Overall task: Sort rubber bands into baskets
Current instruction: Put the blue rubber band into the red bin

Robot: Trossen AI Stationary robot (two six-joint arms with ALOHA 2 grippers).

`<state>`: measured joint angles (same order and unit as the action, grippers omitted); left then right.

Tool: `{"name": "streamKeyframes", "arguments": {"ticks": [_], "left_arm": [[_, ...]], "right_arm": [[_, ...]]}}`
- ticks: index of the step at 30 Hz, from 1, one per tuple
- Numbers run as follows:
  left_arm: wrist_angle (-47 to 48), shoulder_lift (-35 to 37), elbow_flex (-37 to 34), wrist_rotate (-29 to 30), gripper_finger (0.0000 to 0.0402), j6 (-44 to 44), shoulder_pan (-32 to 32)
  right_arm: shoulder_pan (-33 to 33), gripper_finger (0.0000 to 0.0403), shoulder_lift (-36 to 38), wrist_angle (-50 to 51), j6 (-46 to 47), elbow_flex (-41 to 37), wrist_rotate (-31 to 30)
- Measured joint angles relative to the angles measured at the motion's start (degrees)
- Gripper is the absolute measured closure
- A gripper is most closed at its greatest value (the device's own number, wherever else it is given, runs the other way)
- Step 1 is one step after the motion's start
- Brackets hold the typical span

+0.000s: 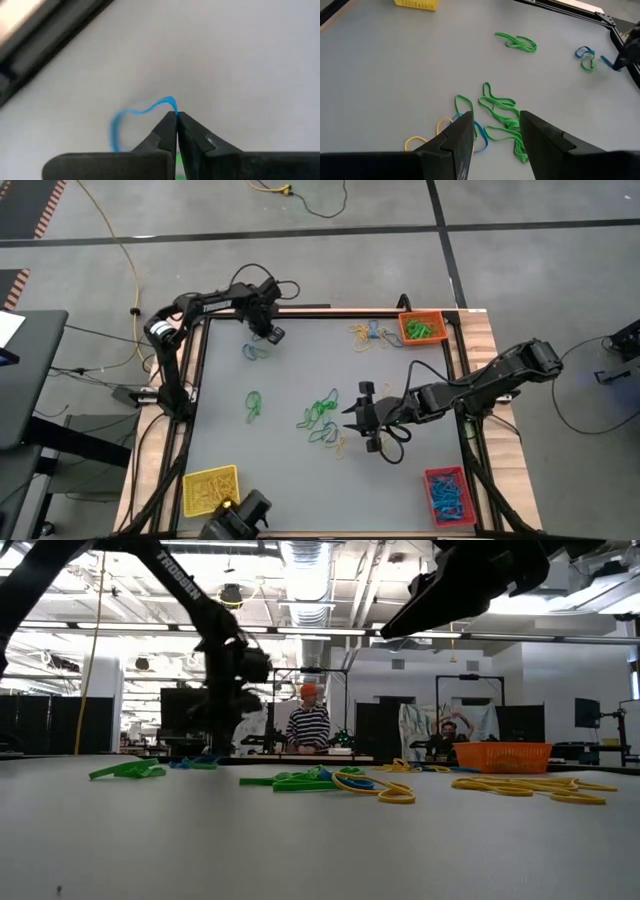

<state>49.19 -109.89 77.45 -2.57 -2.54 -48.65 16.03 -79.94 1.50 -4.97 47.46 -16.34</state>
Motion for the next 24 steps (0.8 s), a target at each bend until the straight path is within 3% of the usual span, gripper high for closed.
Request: {"name": "streamKeyframes", "arguments": {"ticks": [13,24], "left_arm": [[6.4,0.1,17.9,-2.2,0.0401,5.4,16.2],[4.8,0.1,20.9,-5.2,0.0401,9.2,35.6]], "right_arm": [[-0.4,0.0214,0.0,5.2,0.8,0.0,-0.5],[-1.1,0.0214,0.0,11.7,5.2,0.0,-0.9]]}}
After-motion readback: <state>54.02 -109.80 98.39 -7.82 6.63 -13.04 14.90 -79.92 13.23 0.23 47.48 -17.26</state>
